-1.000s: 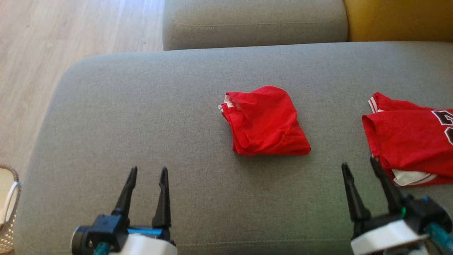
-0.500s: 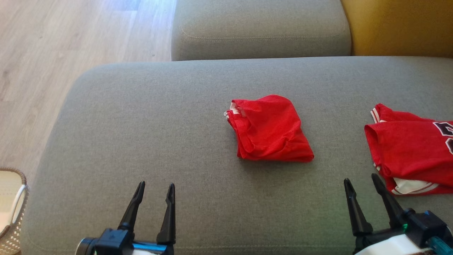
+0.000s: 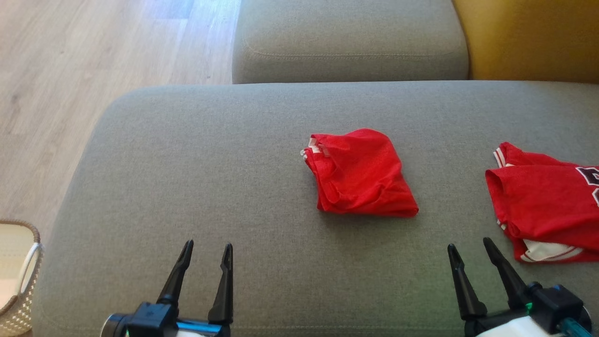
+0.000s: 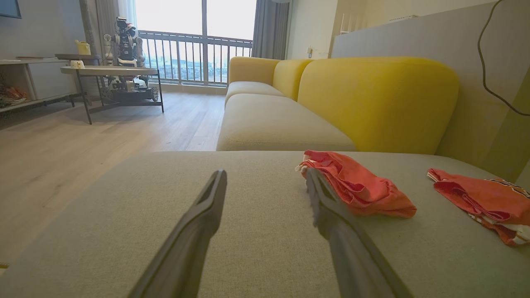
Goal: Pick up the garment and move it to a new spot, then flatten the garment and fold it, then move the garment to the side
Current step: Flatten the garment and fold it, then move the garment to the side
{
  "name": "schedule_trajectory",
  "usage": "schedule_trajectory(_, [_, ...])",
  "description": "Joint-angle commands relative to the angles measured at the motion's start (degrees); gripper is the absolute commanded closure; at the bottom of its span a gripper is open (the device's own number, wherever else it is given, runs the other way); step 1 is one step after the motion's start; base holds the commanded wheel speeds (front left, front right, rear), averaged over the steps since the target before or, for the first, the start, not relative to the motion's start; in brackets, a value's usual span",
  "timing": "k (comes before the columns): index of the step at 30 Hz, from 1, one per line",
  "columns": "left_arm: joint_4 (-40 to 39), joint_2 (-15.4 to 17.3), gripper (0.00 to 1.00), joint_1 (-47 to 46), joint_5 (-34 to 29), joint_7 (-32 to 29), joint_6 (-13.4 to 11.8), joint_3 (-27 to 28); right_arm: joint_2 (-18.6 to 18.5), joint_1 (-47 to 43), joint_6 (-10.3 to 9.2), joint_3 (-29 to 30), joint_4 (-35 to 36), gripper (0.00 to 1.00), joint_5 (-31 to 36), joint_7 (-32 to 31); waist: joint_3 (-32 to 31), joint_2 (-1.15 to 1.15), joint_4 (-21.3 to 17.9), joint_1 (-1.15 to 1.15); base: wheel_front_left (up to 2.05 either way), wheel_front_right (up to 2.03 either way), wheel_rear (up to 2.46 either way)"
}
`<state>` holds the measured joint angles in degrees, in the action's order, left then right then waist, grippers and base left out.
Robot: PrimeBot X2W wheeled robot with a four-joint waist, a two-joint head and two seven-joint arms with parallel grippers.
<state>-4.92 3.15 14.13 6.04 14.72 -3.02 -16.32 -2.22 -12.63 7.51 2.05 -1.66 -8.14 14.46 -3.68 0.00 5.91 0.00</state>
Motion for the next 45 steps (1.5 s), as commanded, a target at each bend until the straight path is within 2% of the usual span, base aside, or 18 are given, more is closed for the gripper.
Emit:
schedule_trajectory(1, [-1.61, -0.27, 0.0, -1.95, -0.69, 0.28, 0.17, 1.56, -0.65, 1.79, -0.02, -1.4, 1.72, 0.0, -0.15, 0.53, 0.06, 0.0, 0.18, 0.0, 0.0, 0.0, 0.0])
schedule_trajectory(8, [-1.27, -0.27, 0.0, -2.28, -1.1, 0.28, -0.22, 1.13, -0.65, 2.31, -0.02, -0.97, 0.87, 0.0, -0.43, 0.53, 0.34, 0.0, 1.72, 0.0, 0.0, 0.0, 0.0])
schedule_trajectory(12, [-1.23, -0.27, 0.0, -2.4, -1.12, 0.28, -0.41, 0.78, -0.65, 5.61, -0.02, -0.25, -1.06, 0.0, -2.7, 0.53, 0.98, 0.0, 2.37, 0.0, 0.0, 0.0, 0.0])
schedule_trajectory(16, [-1.3, -0.27, 0.0, -3.18, -1.19, 0.28, -0.42, 0.12, -0.65, 12.47, -0.02, -0.52, -6.5, 0.0, -3.67, 0.53, 2.45, 0.0, 3.07, 0.0, 0.0, 0.0, 0.0])
schedule_trajectory(19, [-1.1, -0.27, 0.0, -3.78, -1.22, 0.28, -0.33, -0.54, -0.65, 19.43, -0.02, -0.48, -14.31, 0.0, -5.84, 0.13, 3.83, 0.0, 3.83, 0.0, 0.0, 0.0, 0.0])
schedule_trajectory(23, [-0.59, -0.27, 0.0, -5.21, -0.53, 0.28, 0.25, -1.75, -1.22, 30.36, -0.02, 0.47, -25.19, 0.0, -8.5, -5.54, 6.62, 0.0, 5.18, 0.0, 0.0, 0.0, 0.0])
schedule_trajectory(24, [-0.59, -0.27, 0.0, -5.21, -0.53, 0.28, 0.25, -1.75, -1.22, 30.36, -0.02, 0.47, -25.19, 0.0, -8.5, -5.54, 6.62, 0.0, 5.18, 0.0, 0.0, 0.0, 0.0])
schedule_trajectory(25, [-0.13, -0.27, 0.0, -6.35, -0.04, 0.28, 1.07, -2.65, -2.07, 35.34, -0.02, 1.46, -29.89, 0.0, -10.46, -8.87, 8.34, 0.0, 6.12, 0.0, 0.0, 0.0, 0.0])
schedule_trajectory(27, [-0.07, -0.27, 0.0, -7.07, 0.03, 0.28, 1.32, -2.96, -2.6, 37.61, -0.02, 2.19, -32.14, 0.0, -11.55, -10.63, 9.29, 0.0, 6.59, 0.0, 0.0, 0.0, 0.0])
schedule_trajectory(32, [0.91, -0.27, 0.0, -10.3, 0.49, 0.28, 2.47, -4.37, -7.82, 46.56, -0.02, 1.82, -40.49, 0.0, -12.6, -15.88, 13.7, 0.0, 8.96, 0.0, 0.0, 0.0, 0.0])
schedule_trajectory(37, [1.93, -0.27, 0.0, -12.31, 0.94, 0.28, 3.16, -5.4, -9.67, 51.3, -0.02, 1.27, -47.93, 0.0, -14.41, -21.03, 16.08, 0.0, 10.61, 0.0, 0.0, 0.0, 0.0])
schedule_trajectory(43, [2.2, -0.27, 0.0, -13.27, 1.42, 0.28, 2.81, -5.7, -9.11, 52.19, -0.02, -2.63, -52.34, 0.0, -16.85, -26.07, 16.92, 0.0, 10.94, 0.0, 0.0, 0.0, 0.0])
schedule_trajectory(44, [2.24, -0.27, 0.0, -13.4, 1.41, 0.28, 2.75, -5.75, -9.08, 52.14, -0.02, -3.27, -52.81, 0.16, -17.07, -26.49, 16.95, 0.0, 10.89, 0.0, 0.0, 0.0, 0.0])
schedule_trajectory(45, [2.26, -0.27, 0.0, -13.53, 1.43, 0.28, 2.69, -5.79, -8.9, 52.11, -0.02, -3.8, -53.14, 0.51, -17.55, -26.84, 16.95, 0.0, 10.8, 0.0, 0.0, 0.0, 0.0])
